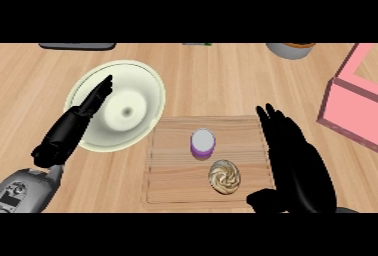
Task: Pick the can from the cutting board and place it in the cardboard box
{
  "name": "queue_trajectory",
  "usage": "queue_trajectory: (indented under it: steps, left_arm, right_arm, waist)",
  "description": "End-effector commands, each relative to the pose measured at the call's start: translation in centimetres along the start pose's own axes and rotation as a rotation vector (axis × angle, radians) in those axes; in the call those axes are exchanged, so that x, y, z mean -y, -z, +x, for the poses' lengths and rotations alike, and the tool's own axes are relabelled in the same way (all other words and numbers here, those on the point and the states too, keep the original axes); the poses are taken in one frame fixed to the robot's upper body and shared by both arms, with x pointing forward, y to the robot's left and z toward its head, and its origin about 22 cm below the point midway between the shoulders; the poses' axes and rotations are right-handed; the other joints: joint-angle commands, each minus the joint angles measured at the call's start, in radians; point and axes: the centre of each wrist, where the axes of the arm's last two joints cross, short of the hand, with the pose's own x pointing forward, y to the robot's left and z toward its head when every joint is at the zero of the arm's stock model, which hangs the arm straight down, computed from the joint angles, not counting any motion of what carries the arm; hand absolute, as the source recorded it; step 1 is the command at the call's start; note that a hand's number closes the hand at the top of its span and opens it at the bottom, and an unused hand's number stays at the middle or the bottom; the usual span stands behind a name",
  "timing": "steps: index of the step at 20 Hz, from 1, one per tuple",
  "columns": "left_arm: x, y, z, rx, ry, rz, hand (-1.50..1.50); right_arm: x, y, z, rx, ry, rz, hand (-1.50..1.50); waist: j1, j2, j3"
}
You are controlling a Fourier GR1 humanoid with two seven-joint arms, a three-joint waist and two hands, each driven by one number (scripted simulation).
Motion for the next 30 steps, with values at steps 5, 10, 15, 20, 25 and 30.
queue_trajectory:
  steps: [5,10,15,20,25,30]
  left_arm:
    - [-0.5,1.1,0.7,0.011,0.004,0.0,0.0]
    - [0.1,1.4,0.4,0.019,-0.012,0.004,0.0]
    - [-0.3,-0.4,-1.5,-0.015,-0.007,0.016,0.0]
    - [-0.7,0.9,-0.6,0.002,-0.011,0.022,0.0]
    - [0.1,-0.4,-1.9,-0.011,-0.011,0.017,0.0]
    - [-0.9,0.0,-1.2,-0.017,-0.001,0.027,0.0]
  right_arm:
    - [-2.2,1.5,6.1,-0.211,-0.157,0.161,-1.5]
    - [-3.5,4.5,9.8,-0.258,-0.15,0.202,-1.5]
    - [-5.2,4.8,12.6,-0.276,-0.153,0.232,-1.5]
    - [-5.7,6.5,13.4,-0.319,-0.22,0.176,-1.5]
    - [-6.3,7.1,13.3,-0.341,-0.229,0.186,-1.5]
    - [-8.0,7.4,12.4,-0.381,-0.275,0.218,-1.5]
  waist:
    - [-0.003,-0.006,0.002]
    - [-0.004,0.001,0.004]
    - [-0.016,-0.009,0.005]
    - [-0.022,-0.008,0.007]
    - [-0.018,-0.007,0.008]
    - [-0.026,-0.009,0.009]
